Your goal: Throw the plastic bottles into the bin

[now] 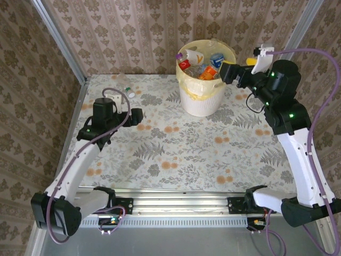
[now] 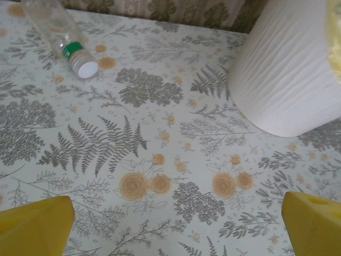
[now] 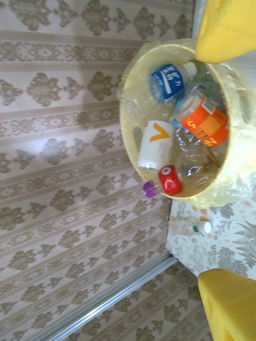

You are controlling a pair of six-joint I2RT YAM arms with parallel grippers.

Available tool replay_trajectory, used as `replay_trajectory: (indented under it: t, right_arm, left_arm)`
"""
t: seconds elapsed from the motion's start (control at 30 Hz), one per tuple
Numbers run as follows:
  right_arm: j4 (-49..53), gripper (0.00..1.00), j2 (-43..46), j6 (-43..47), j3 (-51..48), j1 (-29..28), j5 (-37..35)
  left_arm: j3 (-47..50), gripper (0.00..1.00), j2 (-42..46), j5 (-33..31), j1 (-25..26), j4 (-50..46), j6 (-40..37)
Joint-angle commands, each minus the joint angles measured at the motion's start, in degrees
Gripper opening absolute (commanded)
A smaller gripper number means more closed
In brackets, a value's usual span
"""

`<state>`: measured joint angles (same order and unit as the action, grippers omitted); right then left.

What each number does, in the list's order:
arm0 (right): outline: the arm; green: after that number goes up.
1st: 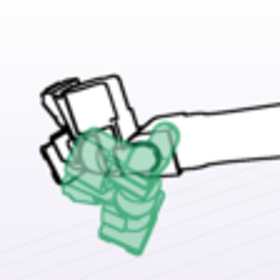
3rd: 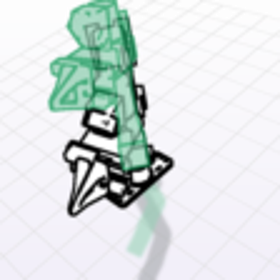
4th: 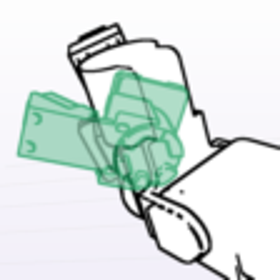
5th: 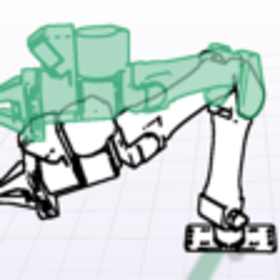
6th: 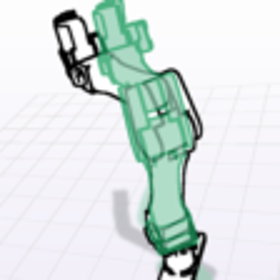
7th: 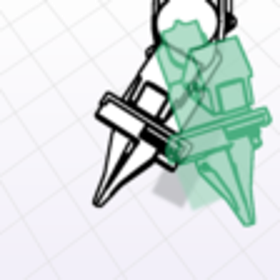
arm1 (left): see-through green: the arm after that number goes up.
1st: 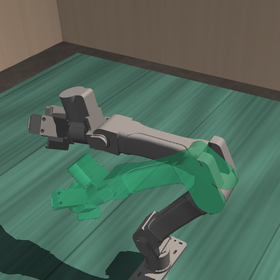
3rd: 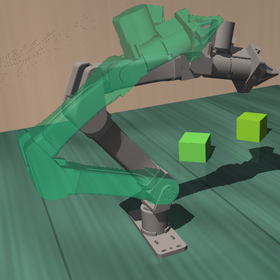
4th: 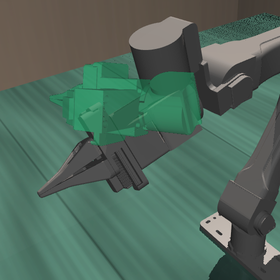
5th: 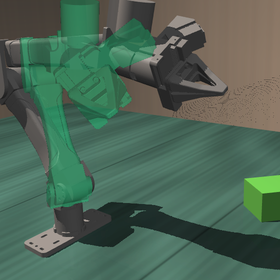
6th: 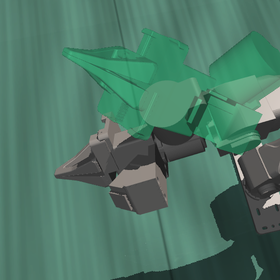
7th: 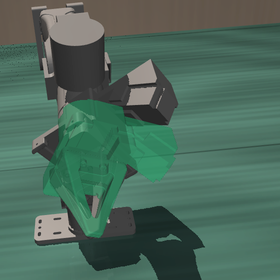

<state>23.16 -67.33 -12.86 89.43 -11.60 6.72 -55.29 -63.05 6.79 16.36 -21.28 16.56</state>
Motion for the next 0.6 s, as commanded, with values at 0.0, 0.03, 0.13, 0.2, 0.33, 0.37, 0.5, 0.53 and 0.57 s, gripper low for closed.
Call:
replay_trajectory:
  t: [0.0, 0.03, 0.13, 0.2, 0.33, 0.37, 0.5, 0.53, 0.57]
  right_arm:
    - [3.21, 1.00, -0.04, -1.62, -3.15, 0.26, 1.92]
    - [3.35, 1.00, 0.46, -1.72, -3.76, 0.21, 2.25]
    - [4.16, 1.00, 1.87, -1.99, -5.12, 0.23, 3.70]
    - [5.08, 1.00, 2.84, -1.99, -5.98, 0.18, 4.93]
    - [6.49, 1.00, 4.62, -1.61, -7.48, 0.25, 6.08]
    - [6.70, 1.00, 5.13, -1.48, -7.93, 0.18, 6.21]
    - [7.33, 1.00, 6.48, -1.21, -9.53, 0.22, 6.29]
    - [7.34, 1.00, 6.72, -1.12, -9.94, 0.22, 6.42]
    - [7.34, 1.00, 6.96, -1.05, -10.33, 0.18, 6.54]
  left_arm:
    - [-4.49, 1.00, -4.07, -3.38, -2.37, -5.42, 1.16]
    - [-5.84, 1.00, -5.71, -3.45, -3.29, -6.39, 1.10]
    - [-10.99, 1.00, -12.50, -4.27, -5.23, -9.68, -0.36]
    - [-15.09, 1.00, -17.93, -6.27, -5.85, -11.72, -1.63]
    - [-23.05, 1.00, -27.36, -9.29, -6.93, -14.15, -2.28]
    - [-25.07, 0.99, -29.70, -10.03, -7.14, -14.55, -1.94]
    - [-32.42, 0.98, -37.65, -10.18, -7.83, -15.05, -0.46]
    - [-34.40, 0.98, -39.70, -10.05, -7.86, -15.18, -0.07]
    - [-36.34, 0.97, -41.85, -9.73, -7.84, -15.36, 0.49]
